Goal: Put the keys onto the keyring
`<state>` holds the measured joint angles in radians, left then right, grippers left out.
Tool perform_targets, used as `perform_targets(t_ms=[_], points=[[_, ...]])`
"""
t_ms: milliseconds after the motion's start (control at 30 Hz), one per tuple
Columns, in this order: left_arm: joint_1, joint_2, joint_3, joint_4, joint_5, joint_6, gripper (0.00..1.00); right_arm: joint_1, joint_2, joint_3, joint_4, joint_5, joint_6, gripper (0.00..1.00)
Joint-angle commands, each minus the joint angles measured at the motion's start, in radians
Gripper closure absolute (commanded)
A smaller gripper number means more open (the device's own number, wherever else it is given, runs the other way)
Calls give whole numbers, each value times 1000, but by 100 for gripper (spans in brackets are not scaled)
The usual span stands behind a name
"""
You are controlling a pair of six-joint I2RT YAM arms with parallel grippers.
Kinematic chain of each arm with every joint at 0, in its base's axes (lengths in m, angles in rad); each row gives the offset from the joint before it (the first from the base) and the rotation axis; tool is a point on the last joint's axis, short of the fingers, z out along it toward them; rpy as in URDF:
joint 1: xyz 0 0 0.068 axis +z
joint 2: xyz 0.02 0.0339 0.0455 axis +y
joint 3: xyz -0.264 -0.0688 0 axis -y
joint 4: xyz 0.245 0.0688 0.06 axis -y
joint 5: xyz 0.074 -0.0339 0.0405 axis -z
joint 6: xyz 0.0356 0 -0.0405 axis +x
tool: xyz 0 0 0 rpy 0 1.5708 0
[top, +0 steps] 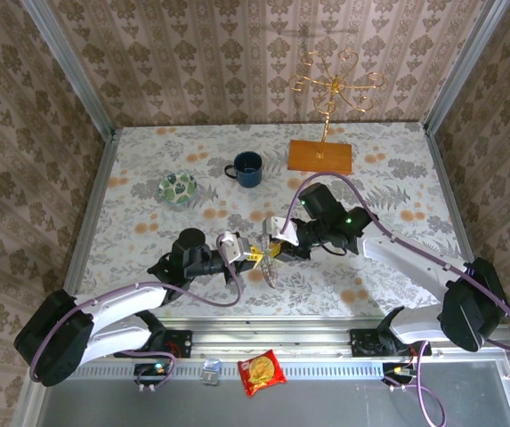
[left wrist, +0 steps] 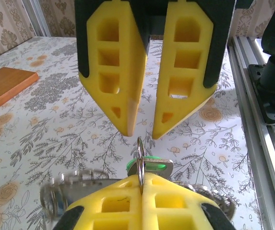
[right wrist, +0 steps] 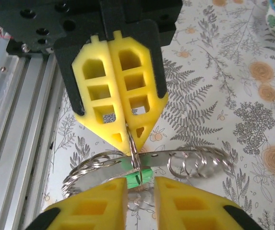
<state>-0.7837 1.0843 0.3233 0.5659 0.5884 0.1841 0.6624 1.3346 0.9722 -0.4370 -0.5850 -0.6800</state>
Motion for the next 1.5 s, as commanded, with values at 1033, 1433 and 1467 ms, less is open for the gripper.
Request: perform_targets(t_ms=[1033, 1433, 1467], points=[[0, -1, -22, 175, -17, -38, 100, -16, 13, -115, 210, -47, 135, 100], [5, 51, -71, 359, 10, -137, 100, -34, -25, -207, 420, -158, 242, 68], [6, 56, -74, 378, 15, -149, 100, -34, -23, -210, 426, -157, 242, 68]])
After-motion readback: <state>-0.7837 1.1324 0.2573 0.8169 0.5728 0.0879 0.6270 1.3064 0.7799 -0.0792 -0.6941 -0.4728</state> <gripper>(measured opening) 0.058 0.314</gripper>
